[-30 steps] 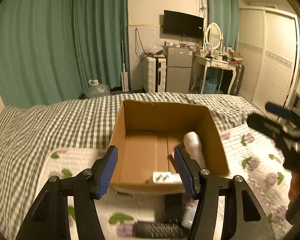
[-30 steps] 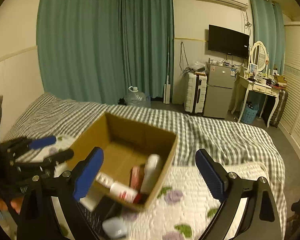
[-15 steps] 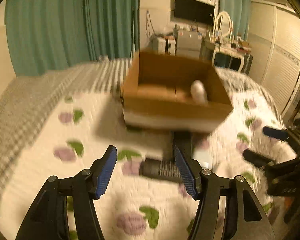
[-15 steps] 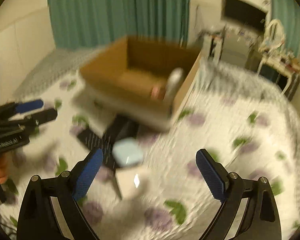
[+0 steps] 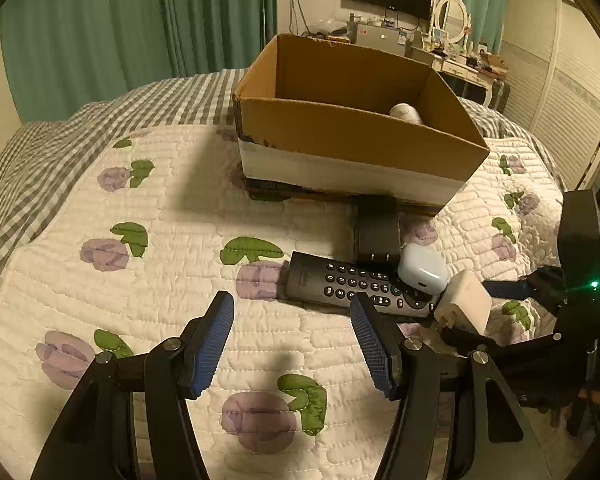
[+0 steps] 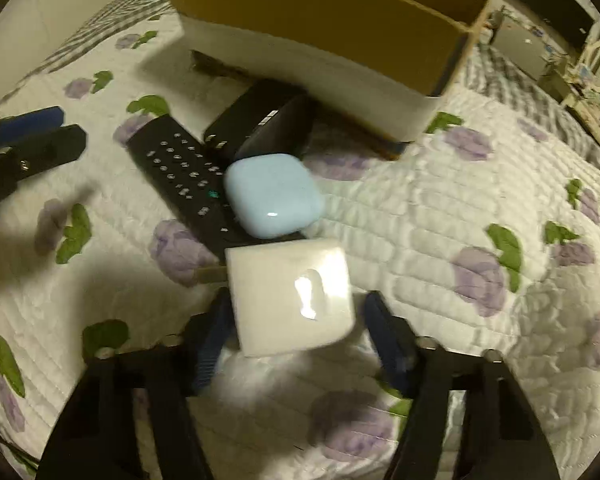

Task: Organize rigid objects
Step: 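Grasp the white square charger block with the right gripper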

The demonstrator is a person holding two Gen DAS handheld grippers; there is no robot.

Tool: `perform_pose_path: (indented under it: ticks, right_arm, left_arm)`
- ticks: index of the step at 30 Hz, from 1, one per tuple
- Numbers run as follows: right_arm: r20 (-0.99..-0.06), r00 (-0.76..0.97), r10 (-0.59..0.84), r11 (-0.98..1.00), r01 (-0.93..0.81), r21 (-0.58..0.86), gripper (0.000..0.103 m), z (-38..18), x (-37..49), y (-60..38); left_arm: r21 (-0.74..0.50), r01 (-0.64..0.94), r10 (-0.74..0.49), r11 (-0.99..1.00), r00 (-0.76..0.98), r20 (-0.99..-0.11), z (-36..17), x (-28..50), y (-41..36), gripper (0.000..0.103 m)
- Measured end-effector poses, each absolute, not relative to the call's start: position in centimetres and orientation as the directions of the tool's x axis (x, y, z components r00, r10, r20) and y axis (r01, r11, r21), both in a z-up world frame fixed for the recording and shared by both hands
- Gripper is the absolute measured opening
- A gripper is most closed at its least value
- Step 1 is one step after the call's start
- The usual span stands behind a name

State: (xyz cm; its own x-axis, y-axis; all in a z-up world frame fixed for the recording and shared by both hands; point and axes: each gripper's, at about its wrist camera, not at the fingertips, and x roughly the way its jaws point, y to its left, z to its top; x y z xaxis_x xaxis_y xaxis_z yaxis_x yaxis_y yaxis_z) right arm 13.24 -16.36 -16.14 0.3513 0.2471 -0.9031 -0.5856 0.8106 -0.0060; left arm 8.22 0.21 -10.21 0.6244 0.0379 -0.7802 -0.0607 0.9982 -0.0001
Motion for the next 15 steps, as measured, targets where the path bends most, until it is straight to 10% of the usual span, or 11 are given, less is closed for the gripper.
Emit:
perform_pose_path:
  ticks: [15]
  right_arm:
    - [-0.774,0.566,0.283,0.899,-0.437,0.01,0.054,-8.1,16.5,-20.5]
  left_arm:
    - [-0.032,0.0,-0.025,0.999,0.6,-0.799,-10.5,12.4,-2.9,0.063]
